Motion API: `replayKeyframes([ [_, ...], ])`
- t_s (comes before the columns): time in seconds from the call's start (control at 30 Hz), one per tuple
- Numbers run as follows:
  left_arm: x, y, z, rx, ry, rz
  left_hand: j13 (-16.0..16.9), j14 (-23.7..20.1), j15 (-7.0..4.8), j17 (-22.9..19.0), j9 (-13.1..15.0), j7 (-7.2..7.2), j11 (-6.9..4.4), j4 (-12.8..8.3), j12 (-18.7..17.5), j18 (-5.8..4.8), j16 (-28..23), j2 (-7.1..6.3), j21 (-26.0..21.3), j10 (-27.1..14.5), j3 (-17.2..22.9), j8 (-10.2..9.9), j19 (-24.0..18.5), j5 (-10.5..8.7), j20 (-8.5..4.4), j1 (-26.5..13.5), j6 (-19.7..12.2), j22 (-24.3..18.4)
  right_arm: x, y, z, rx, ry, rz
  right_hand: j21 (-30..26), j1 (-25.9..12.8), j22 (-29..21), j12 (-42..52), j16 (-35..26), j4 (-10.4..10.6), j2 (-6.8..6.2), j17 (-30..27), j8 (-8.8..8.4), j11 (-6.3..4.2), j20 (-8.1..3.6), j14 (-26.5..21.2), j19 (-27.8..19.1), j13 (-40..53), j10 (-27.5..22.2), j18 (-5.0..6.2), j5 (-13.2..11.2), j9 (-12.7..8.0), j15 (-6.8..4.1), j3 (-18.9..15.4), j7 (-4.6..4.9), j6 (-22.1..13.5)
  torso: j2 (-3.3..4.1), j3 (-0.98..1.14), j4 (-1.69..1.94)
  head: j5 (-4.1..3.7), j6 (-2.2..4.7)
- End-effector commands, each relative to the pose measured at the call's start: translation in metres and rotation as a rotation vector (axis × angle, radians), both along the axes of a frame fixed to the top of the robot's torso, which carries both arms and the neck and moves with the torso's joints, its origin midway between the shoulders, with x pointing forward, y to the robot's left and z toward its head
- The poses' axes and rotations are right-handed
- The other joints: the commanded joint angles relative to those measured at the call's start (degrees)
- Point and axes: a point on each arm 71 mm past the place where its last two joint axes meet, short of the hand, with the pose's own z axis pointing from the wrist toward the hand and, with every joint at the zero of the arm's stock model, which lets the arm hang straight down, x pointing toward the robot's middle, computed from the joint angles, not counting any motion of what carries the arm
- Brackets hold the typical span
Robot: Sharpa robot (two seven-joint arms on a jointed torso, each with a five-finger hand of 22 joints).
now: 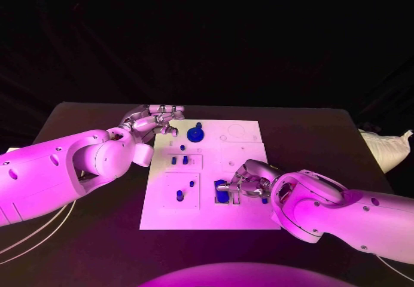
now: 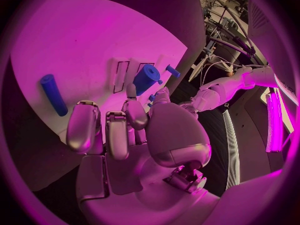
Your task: Assemble the parts on the task board
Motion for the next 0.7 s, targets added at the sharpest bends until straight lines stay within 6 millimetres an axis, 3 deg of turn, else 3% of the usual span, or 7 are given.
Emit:
replayKeyframes([
  [0.03,-0.0006,-0.0023,0.0009,-0.012,-0.003,-0.019,0.1,-0.4,-0.13,-0.1,0.0,0.00,0.13,-0.2,0.4,1.11,-0.1,0.32,-0.3,-0.3,0.0,0.2,-0.2,0.22,0.30,0.1,-0.3,-0.1,0.0001,-0.0002,0.0017,-0.048,-0.043,0.028,-0.4,0.0,-0.1,-0.3,-0.4,-0.2,-0.30,5.5,0.02,0.09,0.02,4.1,-0.5,-0.1,-0.4,-0.47,0.2,0.2,-0.06,-0.3,0.04,-0.3,0.00,0.05,-0.02,0.07,0.02],
  [0.23,-0.0004,-0.0019,0.0007,-0.011,-0.001,-0.020,0.1,-0.4,-0.13,-0.1,0.0,0.00,0.13,-0.2,0.4,1.11,-0.1,0.32,-0.3,-0.3,0.0,0.2,-0.2,0.22,0.30,0.1,-0.3,-0.1,-0.0016,0.0010,0.0028,-0.054,-0.050,0.051,-0.4,2.9,0.0,-0.5,-0.5,-0.7,-0.42,5.5,0.46,0.00,0.01,4.1,-0.5,-0.1,-0.3,-0.47,2.0,1.2,-0.12,0.0,-0.07,-0.4,-0.02,0.03,0.01,0.02,0.12],
  [0.47,-0.0004,-0.0019,0.0004,-0.011,0.001,-0.022,0.0,-0.4,-0.12,-0.2,0.0,0.02,0.16,-0.2,0.4,1.11,-0.2,0.27,-0.4,-0.4,-0.1,0.2,-0.2,0.20,0.31,0.0,-0.3,-0.1,-0.0028,0.0044,0.0037,-0.080,-0.070,0.091,-0.3,10.9,0.5,-0.1,-0.4,-5.2,-1.77,5.9,1.44,-0.29,-0.18,4.2,-0.3,0.5,0.2,-0.55,3.1,2.6,-0.36,1.4,-0.36,0.1,-0.01,0.00,0.00,0.06,0.10],
  [0.7,-0.0002,-0.0009,0.0001,-0.010,0.003,-0.021,0.0,-0.4,-0.12,-0.2,0.0,0.02,0.16,-0.2,0.4,1.11,-0.2,0.27,-0.4,-0.4,-0.1,0.2,-0.2,0.20,0.31,0.0,-0.3,-0.1,-0.0036,0.0082,0.0027,-0.106,-0.068,0.121,0.0,12.7,1.1,0.6,-0.1,-6.6,-1.90,6.3,1.85,-0.35,-0.23,4.3,-0.1,1.2,0.6,-0.67,3.1,3.2,-0.40,1.7,-0.41,0.1,0.04,-0.03,0.09,0.03,-0.18],
])
